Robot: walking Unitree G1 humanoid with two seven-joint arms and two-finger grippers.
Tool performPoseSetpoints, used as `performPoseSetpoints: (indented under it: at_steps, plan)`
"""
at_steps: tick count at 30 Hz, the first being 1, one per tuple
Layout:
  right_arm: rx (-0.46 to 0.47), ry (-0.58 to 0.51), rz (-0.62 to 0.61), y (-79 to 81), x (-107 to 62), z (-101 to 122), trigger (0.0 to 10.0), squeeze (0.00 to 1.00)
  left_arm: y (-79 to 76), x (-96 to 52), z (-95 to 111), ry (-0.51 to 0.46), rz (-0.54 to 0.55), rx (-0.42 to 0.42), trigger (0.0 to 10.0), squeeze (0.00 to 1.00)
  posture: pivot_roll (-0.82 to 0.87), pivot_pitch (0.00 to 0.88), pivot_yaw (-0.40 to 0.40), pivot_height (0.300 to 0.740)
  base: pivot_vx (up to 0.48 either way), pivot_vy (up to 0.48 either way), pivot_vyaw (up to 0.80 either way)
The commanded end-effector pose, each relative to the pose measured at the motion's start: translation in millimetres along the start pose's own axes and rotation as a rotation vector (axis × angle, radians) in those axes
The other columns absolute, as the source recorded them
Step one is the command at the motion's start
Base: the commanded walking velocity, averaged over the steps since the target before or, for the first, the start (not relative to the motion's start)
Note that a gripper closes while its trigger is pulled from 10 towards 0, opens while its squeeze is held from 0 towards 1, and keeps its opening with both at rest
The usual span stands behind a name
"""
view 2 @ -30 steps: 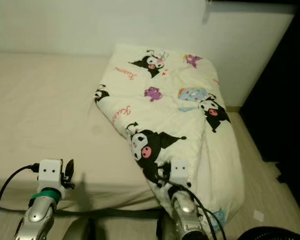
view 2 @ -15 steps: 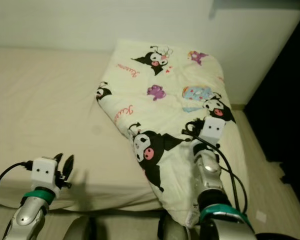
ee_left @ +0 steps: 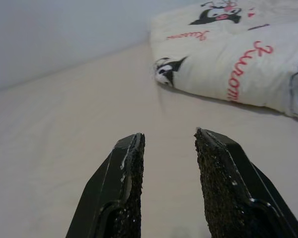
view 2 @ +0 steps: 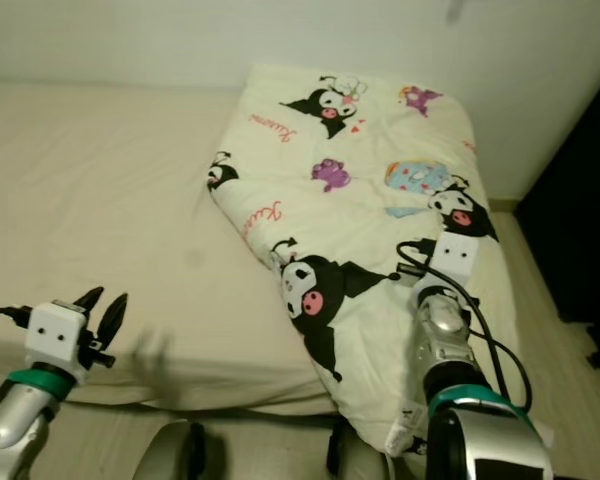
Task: Clean up the room
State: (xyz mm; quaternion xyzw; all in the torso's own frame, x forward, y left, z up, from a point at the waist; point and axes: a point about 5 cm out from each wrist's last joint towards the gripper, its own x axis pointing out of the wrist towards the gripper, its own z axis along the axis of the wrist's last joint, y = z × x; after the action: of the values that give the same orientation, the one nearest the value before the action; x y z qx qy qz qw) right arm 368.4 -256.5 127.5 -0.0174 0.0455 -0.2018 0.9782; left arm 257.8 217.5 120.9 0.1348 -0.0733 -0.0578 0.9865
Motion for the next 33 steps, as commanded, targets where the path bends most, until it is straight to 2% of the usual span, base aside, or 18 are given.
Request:
performPoseSetpoints:
  at_steps: [1,4,7,9,11,12,13,15,19,21,22,23,25,26,27,28,32,33]
  plan:
    - [-0.057,0.043,0.010,2.3,-2.5,-9.6,10.0,0.00,1.5,-6.1,-4.5,0.034,-0.004,-0.007,10.0,0.00,0.20,0.117,0.070,0.606,0.000,0.000,0.00]
    - [-0.135,0.077,0.037,6.6,-6.5,-20.1,10.0,0.00,2.5,-9.5,-3.8,0.041,-0.008,-0.011,10.0,0.00,0.20,0.113,0.071,0.606,0.000,0.000,0.00]
    - [-0.155,0.087,0.049,8.4,-7.8,-23.2,10.0,0.00,2.5,-10.1,-3.8,0.044,-0.011,-0.015,10.0,0.00,0.20,0.113,0.071,0.606,0.000,0.000,0.00]
    - [-0.161,0.110,0.104,15.7,-11.5,-30.4,10.0,0.00,-1.1,-10.2,-3.2,0.045,-0.041,-0.046,10.0,0.00,0.19,0.107,0.073,0.606,0.000,0.000,0.00]
    - [-0.144,0.147,0.249,33.0,-19.9,-42.6,10.0,0.00,-19.9,-12.0,-2.4,0.068,-0.196,-0.198,10.0,0.00,0.18,0.103,0.074,0.606,0.000,0.000,0.00]
    - [-0.124,0.152,0.321,42.2,-24.1,-46.2,10.0,0.00,-36.3,-16.5,2.0,0.079,-0.347,-0.298,10.0,0.00,0.18,0.100,0.077,0.606,0.000,0.000,0.00]
    - [-0.124,0.152,0.321,42.2,-24.1,-46.2,10.0,0.00,-36.3,-16.5,2.0,0.079,-0.347,-0.298,10.0,0.00,0.18,0.100,0.077,0.606,0.000,0.000,0.00]
    - [-0.097,0.144,0.396,52.1,-27.9,-47.1,10.0,0.00,-54.9,-24.5,9.3,0.092,-0.536,-0.402,10.0,0.00,0.17,0.093,0.083,0.606,0.000,0.000,0.00]
    - [-0.031,0.108,0.502,63.9,-29.8,-40.1,10.0,0.00,-59.7,-27.3,16.0,0.084,-0.631,-0.430,10.0,0.00,0.16,0.089,0.089,0.606,0.000,0.000,0.00]
    - [-0.011,0.097,0.538,67.2,-30.4,-37.6,10.0,0.00,-58.9,-27.0,16.3,0.085,-0.636,-0.430,10.0,0.00,0.16,0.089,0.089,0.606,0.000,0.000,0.00]
    - [0.046,0.080,0.626,75.2,-32.2,-32.2,10.0,0.00,-54.9,-24.4,17.4,0.079,-0.629,-0.419,10.0,0.00,0.15,0.086,0.083,0.606,0.000,0.000,0.00]
    - [0.046,0.080,0.626,75.2,-32.2,-32.2,10.0,0.00,-54.9,-24.4,17.4,0.079,-0.629,-0.419,10.0,0.00,0.15,0.086,0.083,0.606,0.000,0.000,0.00]
    - [0.155,0.075,0.740,85.7,-36.0,-27.3,10.0,0.00,-49.7,-20.1,21.8,0.055,-0.609,-0.412,10.0,0.00,0.15,0.085,0.079,0.606,0.000,0.000,0.00]
    - [0.155,0.075,0.740,85.7,-36.0,-27.3,10.0,0.00,-49.7,-20.1,21.8,0.055,-0.609,-0.412,10.0,0.00,0.15,0.085,0.079,0.606,0.000,0.000,0.00]
    - [0.300,0.089,0.910,101.5,-46.0,-25.9,10.0,0.00,-44.7,-15.1,29.9,0.020,-0.590,-0.422,10.0,0.00,0.15,0.083,0.074,0.606,0.000,0.000,0.00]
    - [0.345,0.094,0.975,107.0,-50.6,-26.0,10.0,0.00,-42.7,-14.1,33.1,0.012,-0.590,-0.430,10.0,0.00,0.15,0.083,0.074,0.606,0.000,0.000,0.00]
    - [0.373,0.097,1.024,110.9,-54.3,-26.4,10.0,0.00,-41.1,-13.5,35.5,0.010,-0.594,-0.439,10.0,0.00,0.14,0.082,0.074,0.606,0.000,0.000,0.00]
    - [0.390,0.135,1.190,120.4,-68.7,-32.7,10.0,0.00,-35.5,-9.9,35.3,-0.003,-0.545,-0.425,10.0,0.00,0.14,0.080,0.074,0.606,0.000,0.000,0.00]
